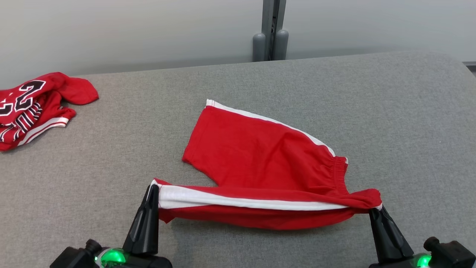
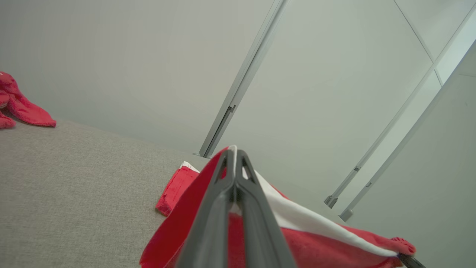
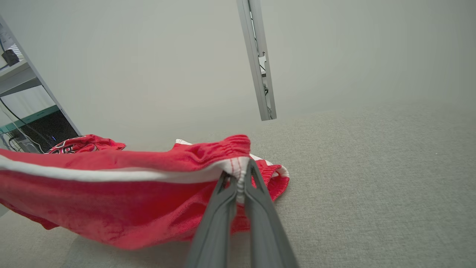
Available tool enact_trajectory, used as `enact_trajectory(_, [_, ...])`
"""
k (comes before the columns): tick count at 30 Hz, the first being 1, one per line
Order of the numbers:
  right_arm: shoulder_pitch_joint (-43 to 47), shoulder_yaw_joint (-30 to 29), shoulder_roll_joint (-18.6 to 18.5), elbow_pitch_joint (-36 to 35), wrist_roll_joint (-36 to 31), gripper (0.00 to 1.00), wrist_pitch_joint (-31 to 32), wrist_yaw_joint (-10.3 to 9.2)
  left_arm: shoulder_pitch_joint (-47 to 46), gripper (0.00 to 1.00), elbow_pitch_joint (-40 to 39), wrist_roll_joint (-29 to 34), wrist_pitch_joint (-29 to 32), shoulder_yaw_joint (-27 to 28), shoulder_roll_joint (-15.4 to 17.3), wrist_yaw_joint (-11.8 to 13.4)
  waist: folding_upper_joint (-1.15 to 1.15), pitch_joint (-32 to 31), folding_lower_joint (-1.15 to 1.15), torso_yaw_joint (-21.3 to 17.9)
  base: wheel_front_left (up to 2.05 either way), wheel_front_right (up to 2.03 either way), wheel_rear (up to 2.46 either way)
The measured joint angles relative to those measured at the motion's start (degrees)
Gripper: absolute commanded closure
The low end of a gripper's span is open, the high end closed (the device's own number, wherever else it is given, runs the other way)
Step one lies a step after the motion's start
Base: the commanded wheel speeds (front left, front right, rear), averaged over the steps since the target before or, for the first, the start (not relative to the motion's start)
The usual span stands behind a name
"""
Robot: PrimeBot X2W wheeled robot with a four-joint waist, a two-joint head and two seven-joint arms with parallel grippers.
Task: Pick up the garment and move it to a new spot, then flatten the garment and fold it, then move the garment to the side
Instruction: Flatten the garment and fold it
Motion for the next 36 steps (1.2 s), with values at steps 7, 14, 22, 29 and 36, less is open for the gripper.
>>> enact_trajectory(7, [-4.89, -0.45, 0.51, 6.66, 0.52, 1.0, -0.15, 0.0, -9.61, 1.0, 7.98, -0.85, 0.01, -2.38, 1.75, 0.0, 0.0, 2.56, 0.0, -0.88, 0.0, 0.0, 0.0])
enact_trajectory(14, [-11.43, 0.46, 0.93, 11.87, 0.38, 1.0, -0.41, 0.0, -22.17, 1.0, 17.91, -0.36, 0.0, -5.53, 3.8, 0.0, 0.0, 6.45, 0.0, -2.11, 0.0, 0.0, 0.0])
enact_trajectory(22, [-21.26, 1.64, 1.04, 19.76, 2.98, 1.0, -0.74, 0.0, -38.7, 1.0, 31.12, 0.63, 0.01, -7.75, 5.13, 0.0, 0.0, 12.29, 0.0, -5.01, 0.0, 0.0, 0.0])
enact_trajectory(29, [-26.89, 4.48, 1.09, 23.62, 6.97, 1.0, -0.93, 0.0, -45.87, 1.0, 39.21, 2.81, 0.01, -7.33, 5.47, 0.0, 0.0, 15.89, 0.0, -7.28, 0.0, 0.0, 0.0])
enact_trajectory(36, [-29.82, 5.69, 1.11, 24.81, 8.99, 1.0, -1.0, 0.0, -50.38, 1.0, 44.74, 4.9, 0.01, -6.73, 5.45, 0.0, 0.0, 17.38, 0.0, -7.75, 0.0, 0.0, 0.0])
